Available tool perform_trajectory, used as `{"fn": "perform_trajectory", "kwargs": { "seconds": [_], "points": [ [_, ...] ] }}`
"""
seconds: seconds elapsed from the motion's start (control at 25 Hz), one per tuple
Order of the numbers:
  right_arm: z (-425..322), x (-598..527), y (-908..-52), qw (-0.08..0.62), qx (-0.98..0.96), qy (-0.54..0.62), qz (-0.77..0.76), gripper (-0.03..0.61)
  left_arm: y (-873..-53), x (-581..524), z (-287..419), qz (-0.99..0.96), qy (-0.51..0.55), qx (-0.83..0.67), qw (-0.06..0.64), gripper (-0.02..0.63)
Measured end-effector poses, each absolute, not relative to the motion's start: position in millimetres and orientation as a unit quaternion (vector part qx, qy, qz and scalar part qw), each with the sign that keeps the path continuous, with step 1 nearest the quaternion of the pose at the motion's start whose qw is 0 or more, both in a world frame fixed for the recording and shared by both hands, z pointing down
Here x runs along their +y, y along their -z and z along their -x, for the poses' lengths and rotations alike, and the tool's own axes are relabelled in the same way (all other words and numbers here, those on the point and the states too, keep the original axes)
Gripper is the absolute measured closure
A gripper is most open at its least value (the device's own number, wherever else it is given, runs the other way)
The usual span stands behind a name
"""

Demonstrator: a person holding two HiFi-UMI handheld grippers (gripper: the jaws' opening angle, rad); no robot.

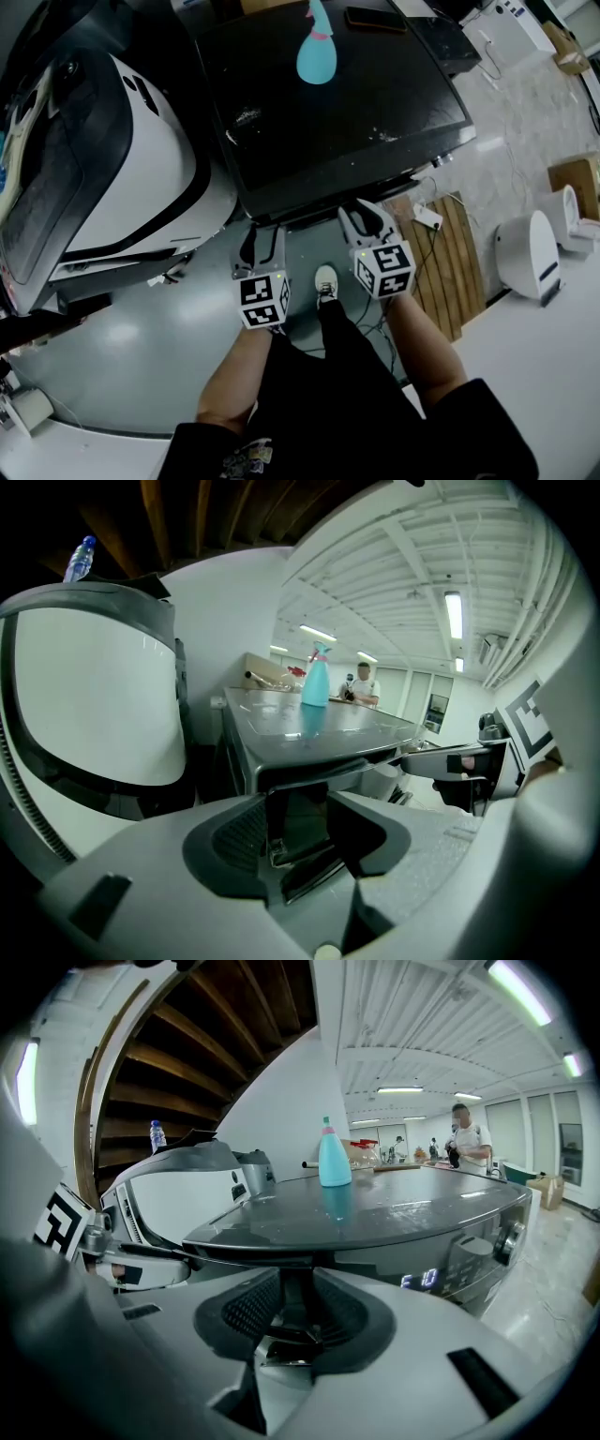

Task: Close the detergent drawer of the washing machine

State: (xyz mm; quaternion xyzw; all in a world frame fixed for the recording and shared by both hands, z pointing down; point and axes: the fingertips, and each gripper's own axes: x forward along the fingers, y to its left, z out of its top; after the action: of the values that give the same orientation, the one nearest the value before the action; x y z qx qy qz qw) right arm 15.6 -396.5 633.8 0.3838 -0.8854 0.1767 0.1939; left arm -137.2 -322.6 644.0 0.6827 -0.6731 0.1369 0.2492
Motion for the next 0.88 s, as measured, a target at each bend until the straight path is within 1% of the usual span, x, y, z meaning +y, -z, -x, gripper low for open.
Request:
{"fn": "perform_trajectory", "kwargs": {
  "seconds": [0.44, 0.64, 0.88],
  "points": [
    [-11, -406, -634, 0.204, -0.868, -0.193, -0.410, 0.466, -644, -329, 143, -0.654, -0.140, -0.699, 0.254, 0.424],
    [-10, -407, -635, 0.209, -0.860, -0.199, -0.421, 0.468, -646, -326, 148, -0.626, -0.127, -0.718, 0.275, 0.426],
    [-10, -407, -634, 0.210, -0.859, -0.197, -0.423, 0.471, -638, -317, 156, -0.634, -0.128, -0.715, 0.265, 0.428]
  ]
}}
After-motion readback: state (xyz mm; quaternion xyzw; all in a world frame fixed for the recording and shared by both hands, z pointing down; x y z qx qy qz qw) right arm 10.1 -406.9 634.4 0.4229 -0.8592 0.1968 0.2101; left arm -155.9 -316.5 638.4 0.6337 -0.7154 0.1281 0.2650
